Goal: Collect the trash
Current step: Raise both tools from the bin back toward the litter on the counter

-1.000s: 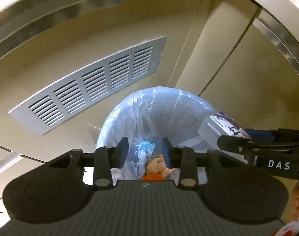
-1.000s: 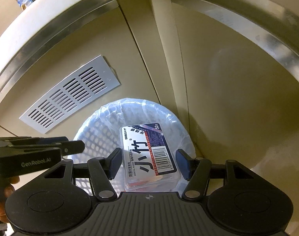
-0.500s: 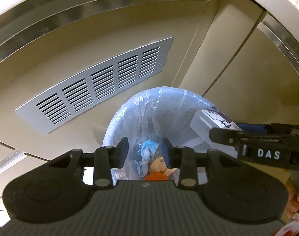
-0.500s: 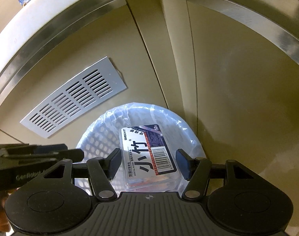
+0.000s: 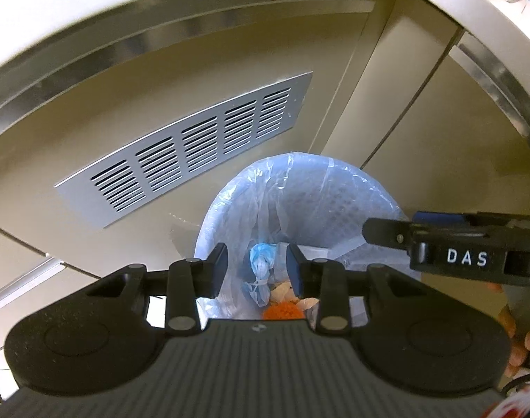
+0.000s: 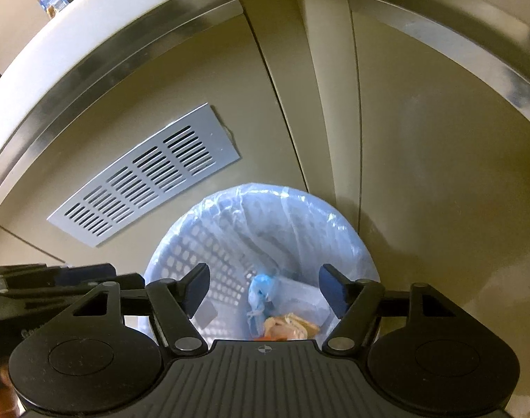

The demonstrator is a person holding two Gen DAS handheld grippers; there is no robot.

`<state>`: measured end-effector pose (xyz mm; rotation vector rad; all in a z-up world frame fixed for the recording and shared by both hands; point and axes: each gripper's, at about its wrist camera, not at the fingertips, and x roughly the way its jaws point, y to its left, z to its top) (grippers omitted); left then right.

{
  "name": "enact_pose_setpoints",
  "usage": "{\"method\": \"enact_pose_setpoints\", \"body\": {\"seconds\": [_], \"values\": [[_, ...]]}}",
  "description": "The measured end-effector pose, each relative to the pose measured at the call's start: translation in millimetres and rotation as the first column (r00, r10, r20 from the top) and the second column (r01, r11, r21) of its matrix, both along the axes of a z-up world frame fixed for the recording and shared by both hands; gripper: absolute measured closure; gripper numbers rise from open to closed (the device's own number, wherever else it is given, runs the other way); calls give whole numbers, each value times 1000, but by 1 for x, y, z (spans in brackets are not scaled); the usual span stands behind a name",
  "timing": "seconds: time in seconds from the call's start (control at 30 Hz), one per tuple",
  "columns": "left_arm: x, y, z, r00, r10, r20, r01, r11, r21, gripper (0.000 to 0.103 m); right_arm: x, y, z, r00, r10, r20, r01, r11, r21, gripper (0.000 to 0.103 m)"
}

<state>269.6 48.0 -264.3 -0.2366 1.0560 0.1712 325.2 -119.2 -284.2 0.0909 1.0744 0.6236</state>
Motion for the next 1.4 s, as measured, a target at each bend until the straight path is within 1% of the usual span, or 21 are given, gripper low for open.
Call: {"method": "enact_pose_setpoints", "body": {"seconds": [0.23, 0.37, 0.7, 0.97, 1.2, 1.4], "values": [[-19, 0, 21, 1000, -1, 3, 1, 1000, -5, 70, -25, -10, 16, 1000, -2, -25, 1, 1000, -5, 33], [-33, -1, 39, 1000, -16, 10, 16, 1000, -7, 70, -42, -17, 34, 1000, -3, -18, 3, 1000, -4, 33], [-70, -9, 93, 993, -85, 80, 85, 996, 0, 70, -75, -38, 86, 999, -22, 42, 21, 1000, 21, 33], [-88, -11, 127, 980, -128, 150, 129, 992, 3, 70, -92, -53, 127, 990, -70, 122, 65, 997, 45, 32], [-83, -17, 151, 964, -153, 220, 153, 988, 16, 70, -99, -71, 155, 974, -133, 186, 119, 990, 81, 32], [-65, -25, 168, 950, -170, 263, 168, 985, 31, 70, -88, -87, 171, 962, -166, 215, 144, 983, 117, 32]]}}
